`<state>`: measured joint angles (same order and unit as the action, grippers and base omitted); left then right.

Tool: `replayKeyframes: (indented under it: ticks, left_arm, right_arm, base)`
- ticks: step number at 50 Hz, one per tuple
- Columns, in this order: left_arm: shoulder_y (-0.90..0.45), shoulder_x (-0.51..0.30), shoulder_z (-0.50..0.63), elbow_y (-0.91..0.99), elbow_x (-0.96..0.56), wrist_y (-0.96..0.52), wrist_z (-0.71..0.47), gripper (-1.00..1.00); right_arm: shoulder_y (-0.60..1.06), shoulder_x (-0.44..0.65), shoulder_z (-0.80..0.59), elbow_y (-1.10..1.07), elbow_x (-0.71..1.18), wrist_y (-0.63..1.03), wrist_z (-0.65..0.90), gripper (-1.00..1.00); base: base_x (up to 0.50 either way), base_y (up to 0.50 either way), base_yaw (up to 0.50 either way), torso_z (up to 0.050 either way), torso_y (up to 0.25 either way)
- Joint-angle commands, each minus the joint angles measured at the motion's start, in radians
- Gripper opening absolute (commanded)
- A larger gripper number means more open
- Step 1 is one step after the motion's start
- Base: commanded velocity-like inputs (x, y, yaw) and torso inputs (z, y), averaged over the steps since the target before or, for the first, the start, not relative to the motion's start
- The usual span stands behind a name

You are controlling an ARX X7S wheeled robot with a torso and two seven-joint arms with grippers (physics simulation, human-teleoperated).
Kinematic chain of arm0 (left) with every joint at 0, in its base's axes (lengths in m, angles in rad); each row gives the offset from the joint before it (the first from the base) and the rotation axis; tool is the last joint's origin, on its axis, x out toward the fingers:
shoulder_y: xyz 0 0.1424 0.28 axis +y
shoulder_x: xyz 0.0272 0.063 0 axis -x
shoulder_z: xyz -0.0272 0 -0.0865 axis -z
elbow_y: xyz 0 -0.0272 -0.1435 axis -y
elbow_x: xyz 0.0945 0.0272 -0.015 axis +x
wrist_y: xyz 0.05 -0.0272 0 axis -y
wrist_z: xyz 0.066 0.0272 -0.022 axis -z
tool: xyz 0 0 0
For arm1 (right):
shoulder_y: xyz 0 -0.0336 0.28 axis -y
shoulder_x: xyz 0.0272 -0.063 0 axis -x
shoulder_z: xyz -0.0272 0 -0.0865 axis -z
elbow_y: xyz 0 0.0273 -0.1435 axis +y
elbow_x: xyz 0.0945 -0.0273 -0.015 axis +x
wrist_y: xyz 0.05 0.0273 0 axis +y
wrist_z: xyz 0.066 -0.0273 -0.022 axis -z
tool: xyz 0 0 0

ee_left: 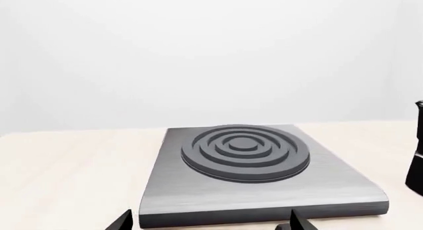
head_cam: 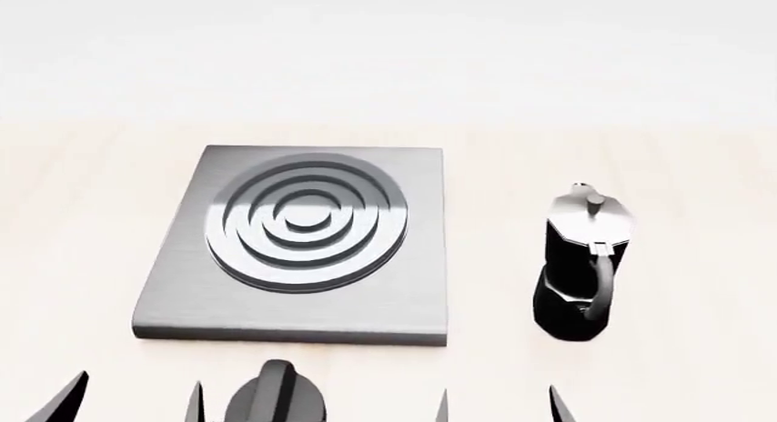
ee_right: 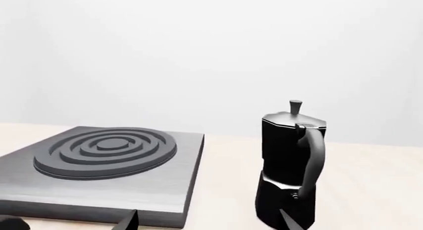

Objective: Put the moka pot on the stove.

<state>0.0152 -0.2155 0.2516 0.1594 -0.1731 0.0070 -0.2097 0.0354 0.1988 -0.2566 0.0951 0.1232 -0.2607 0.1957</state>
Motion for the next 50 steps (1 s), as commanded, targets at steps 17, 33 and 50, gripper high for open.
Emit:
replayKeyframes:
  ticks: [17, 33, 50]
  left_arm:
    - [-0.002, -0.014, 0.013, -0.003, -0.013, 0.005, -0.013, 1.00]
    - [-0.005, -0.019, 0.020, -0.009, -0.019, 0.008, -0.020, 1.00]
    - [-0.007, -0.026, 0.026, -0.011, -0.027, 0.010, -0.026, 1.00]
  right_arm:
    - [0.003, 0.011, -0.015, 0.000, 0.012, 0.000, 0.005, 1.00]
    - [0.004, 0.016, -0.022, 0.000, 0.018, 0.000, 0.009, 1.00]
    - [0.006, 0.023, -0.031, 0.000, 0.025, -0.001, 0.014, 1.00]
  base:
    - [0.00, 0.11, 0.00, 0.000, 0.000]
    - [0.00, 0.11, 0.00, 0.000, 0.000]
    - [0.00, 0.11, 0.00, 0.000, 0.000]
